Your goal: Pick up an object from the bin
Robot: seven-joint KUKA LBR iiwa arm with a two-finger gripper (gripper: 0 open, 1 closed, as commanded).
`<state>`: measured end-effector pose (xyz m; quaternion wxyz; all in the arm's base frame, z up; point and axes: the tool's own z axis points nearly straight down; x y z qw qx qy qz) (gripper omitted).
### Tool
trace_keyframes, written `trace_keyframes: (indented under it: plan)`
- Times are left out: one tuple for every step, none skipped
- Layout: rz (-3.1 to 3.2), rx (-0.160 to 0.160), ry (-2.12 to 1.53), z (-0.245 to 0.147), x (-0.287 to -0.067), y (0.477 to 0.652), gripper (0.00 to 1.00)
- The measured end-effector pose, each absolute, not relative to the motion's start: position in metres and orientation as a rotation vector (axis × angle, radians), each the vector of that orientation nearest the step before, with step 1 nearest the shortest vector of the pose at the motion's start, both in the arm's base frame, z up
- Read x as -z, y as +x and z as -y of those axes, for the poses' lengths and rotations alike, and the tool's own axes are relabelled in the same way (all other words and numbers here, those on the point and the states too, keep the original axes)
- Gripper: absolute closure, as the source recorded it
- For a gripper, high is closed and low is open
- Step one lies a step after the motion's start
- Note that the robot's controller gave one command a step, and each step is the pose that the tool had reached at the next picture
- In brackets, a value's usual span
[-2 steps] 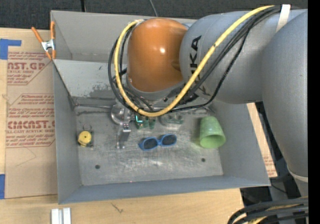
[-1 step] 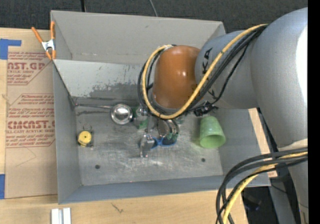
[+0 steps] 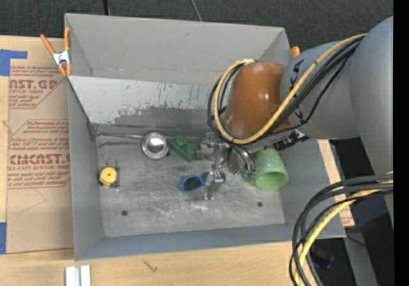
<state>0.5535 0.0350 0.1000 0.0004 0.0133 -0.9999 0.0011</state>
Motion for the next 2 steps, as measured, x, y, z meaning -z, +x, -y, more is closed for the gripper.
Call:
trace_keyframes:
  plan:
    - [3.142,0.002,0.051,-0.04,-0.101,0.554,1.0]
    - [3.129,-0.001,0.382,-0.028,-0.259,0.545,1.0]
